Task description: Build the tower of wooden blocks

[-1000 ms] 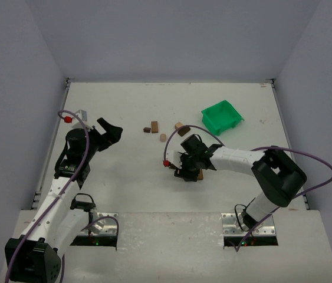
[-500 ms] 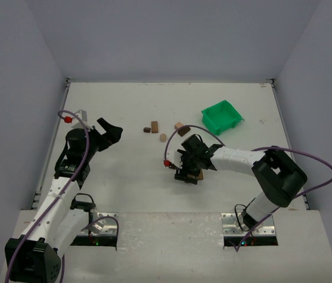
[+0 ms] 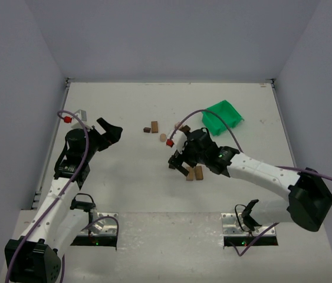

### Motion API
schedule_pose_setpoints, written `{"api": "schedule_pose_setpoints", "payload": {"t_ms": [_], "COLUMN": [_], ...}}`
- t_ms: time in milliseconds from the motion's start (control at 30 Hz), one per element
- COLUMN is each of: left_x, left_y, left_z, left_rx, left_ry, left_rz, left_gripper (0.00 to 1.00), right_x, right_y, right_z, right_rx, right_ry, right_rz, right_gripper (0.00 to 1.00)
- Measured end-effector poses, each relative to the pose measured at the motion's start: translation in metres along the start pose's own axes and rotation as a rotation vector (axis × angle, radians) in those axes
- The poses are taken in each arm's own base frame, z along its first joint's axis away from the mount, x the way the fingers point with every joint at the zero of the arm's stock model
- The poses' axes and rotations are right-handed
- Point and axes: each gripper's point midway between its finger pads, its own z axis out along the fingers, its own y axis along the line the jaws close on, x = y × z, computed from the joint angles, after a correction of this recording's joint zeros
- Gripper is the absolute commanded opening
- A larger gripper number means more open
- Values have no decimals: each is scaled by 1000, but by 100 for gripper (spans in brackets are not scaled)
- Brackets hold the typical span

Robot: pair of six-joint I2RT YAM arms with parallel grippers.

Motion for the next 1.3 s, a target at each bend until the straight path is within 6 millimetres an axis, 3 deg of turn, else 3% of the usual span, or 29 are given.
{"api": "schedule_pose_setpoints", "payload": {"t_ms": [167, 500, 800, 1300], "left_x": [0, 1, 1, 1], "left_y": [-2, -4, -6, -6], "left_z": [0, -1, -1, -2], "left_rx": [9, 22, 30, 34], "left_ry": [0, 9, 5, 5], "left_rz": [0, 0, 1, 2], "left_gripper": [100, 100, 100, 100], "right_x": [13, 88, 97, 112], "right_y": [-24, 0, 3, 12], "right_z": [-22, -15, -9, 6], "right_rx": [287, 498, 546, 541], "right_ry": [49, 309, 302, 355], "right_rz": [411, 713, 837, 861], "right_gripper": [99, 99, 99, 99]}}
